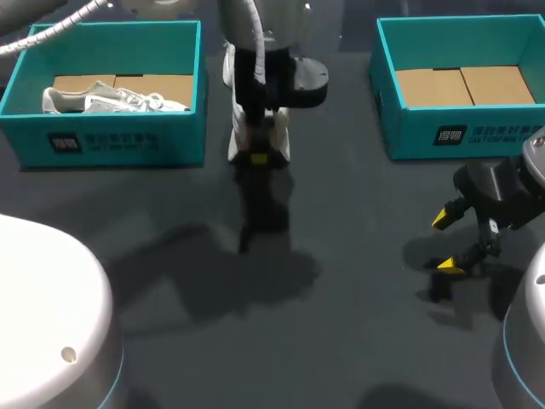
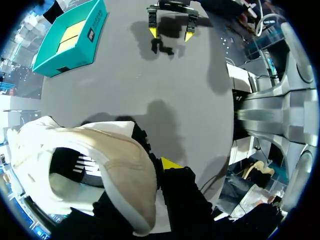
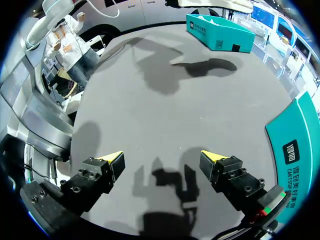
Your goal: Take the shoe out of the shoebox, open the shoe tongue, remove and reinsert the insole, then place the shoe into the shoebox
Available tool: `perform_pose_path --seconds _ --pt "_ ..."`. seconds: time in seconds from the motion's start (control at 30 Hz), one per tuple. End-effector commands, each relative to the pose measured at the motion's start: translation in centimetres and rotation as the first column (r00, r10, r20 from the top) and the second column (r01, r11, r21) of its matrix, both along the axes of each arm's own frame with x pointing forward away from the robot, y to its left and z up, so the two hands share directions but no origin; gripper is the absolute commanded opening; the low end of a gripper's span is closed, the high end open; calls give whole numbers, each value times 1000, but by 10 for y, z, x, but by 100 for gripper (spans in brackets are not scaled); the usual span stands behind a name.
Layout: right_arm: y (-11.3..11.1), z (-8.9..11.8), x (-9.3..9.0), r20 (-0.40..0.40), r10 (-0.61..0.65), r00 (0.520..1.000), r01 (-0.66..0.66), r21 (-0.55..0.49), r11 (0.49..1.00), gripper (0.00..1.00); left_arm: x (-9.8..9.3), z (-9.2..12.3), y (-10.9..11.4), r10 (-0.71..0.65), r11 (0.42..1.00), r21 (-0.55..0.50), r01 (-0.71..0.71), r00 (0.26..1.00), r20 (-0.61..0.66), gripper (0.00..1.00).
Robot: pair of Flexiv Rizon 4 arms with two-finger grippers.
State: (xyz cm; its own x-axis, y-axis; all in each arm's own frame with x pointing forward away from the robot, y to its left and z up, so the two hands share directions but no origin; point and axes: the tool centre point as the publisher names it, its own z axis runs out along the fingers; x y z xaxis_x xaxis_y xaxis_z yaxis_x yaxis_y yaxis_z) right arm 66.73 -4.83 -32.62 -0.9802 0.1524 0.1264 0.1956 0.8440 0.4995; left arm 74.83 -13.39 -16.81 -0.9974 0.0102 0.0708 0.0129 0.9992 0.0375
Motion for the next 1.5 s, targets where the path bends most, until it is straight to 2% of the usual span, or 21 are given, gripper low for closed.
perform_pose_path --seconds 0.03,0.33,0.57,0.8,0.9,1.33,1.43,1.5 --pt "0 0 -1 2 0 1000 0 -2 1000 100 34 15 59 -2 999 -38 1 1000 -26 0" --pt "0 0 -1 2 0 1000 0 -2 1000 100 109 25 143 14 1000 -5 -14 999 -30 0" --pt "0 0 -1 2 0 1000 0 -2 1000 100 158 27 203 44 999 12 -44 998 -41 0" --pt "0 0 -1 2 0 1000 0 -2 1000 100 199 32 245 47 999 30 -46 998 -46 0" --pt "0 0 -1 2 0 1000 0 -2 1000 100 216 36 262 0 1000 27 2 998 -62 0" --pt "0 0 -1 2 0 1000 0 -2 1000 100 216 36 262 0 1000 27 2 998 -62 0" --pt "0 0 -1 2 0 1000 0 -2 1000 100 231 33 276 -1 999 34 4 998 -64 0" --pt "0 0 -1 2 0 1000 0 -2 1000 100 248 32 294 10 999 48 -7 998 -61 0"
